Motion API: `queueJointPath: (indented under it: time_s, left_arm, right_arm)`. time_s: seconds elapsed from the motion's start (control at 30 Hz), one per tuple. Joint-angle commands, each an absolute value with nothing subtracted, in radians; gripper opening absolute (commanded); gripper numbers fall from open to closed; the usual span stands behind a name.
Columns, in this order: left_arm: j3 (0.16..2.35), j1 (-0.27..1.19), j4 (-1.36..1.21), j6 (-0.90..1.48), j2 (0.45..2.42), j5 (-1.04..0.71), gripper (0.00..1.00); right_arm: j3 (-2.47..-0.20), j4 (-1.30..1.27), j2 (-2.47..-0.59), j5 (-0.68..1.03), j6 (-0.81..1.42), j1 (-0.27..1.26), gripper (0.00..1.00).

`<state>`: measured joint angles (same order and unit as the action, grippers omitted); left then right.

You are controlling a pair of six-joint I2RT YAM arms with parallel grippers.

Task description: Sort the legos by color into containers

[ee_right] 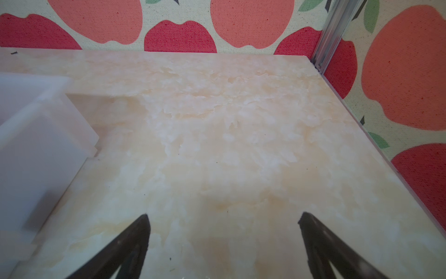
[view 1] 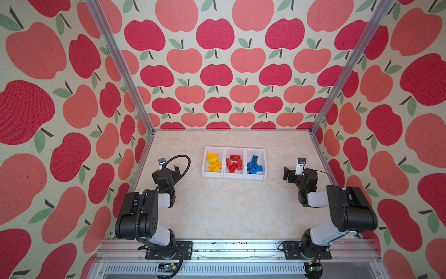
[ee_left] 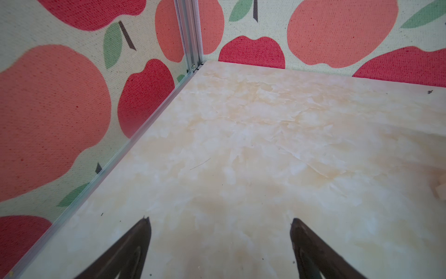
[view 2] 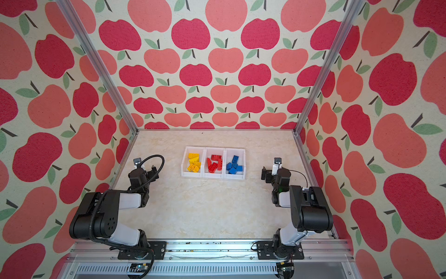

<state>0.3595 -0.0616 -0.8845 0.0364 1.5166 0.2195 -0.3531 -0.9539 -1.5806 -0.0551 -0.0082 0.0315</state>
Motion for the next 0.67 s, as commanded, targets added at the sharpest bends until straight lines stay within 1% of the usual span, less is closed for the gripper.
queueJointPath:
  time_s: [0.0, 0.23, 0.37, 0.63]
  left_arm:
    - [0.349, -0.074, -0.945, 0.054, 1.52, 0.195, 0.92]
    - [0.355, -0.077, -0.935, 0.055, 1.522, 0.19, 0.92]
    - [0.36, -0.077, -0.927, 0.055, 1.523, 0.189, 0.92]
    - [0.362, -0.078, -0.922, 0.057, 1.523, 0.187, 0.92]
  right_arm:
    - [-0.343, -1.033, -1.587, -0.075, -0.028, 0.037, 0.99]
    - [-0.358, -0.999, -1.585, -0.065, -0.034, 0.04, 0.99]
    - [-0.361, -0.995, -1.585, 0.039, -0.072, 0.042, 0.99]
    - [-0.362, -0.993, -1.585, 0.029, -0.067, 0.042, 0.99]
